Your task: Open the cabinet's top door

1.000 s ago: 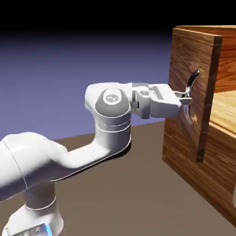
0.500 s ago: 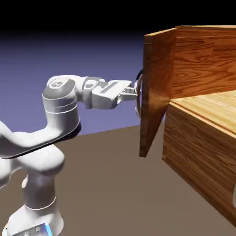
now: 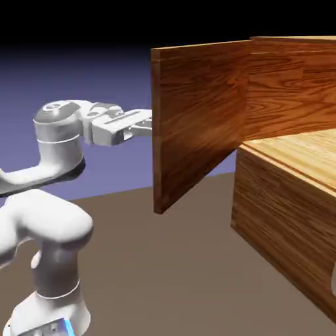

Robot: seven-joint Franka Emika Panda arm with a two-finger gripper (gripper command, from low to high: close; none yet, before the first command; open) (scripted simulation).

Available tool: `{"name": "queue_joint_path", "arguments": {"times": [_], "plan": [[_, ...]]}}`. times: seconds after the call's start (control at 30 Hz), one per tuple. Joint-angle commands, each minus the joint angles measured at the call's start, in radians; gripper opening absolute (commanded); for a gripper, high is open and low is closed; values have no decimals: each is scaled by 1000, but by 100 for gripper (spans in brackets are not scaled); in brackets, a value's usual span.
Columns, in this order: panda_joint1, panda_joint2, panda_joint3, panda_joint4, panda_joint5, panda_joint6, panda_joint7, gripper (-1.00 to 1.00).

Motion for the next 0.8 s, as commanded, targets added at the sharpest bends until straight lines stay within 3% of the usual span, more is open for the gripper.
{"name": "queue_joint_path", "arguments": {"times": [0.0,0.37,0.77], "plan": [[1,19,37,10,34,-22,10,-100],[-98,311,435,225,405,-274,141,-100],[-474,624,858,642,664,-580,258,-100]]}}
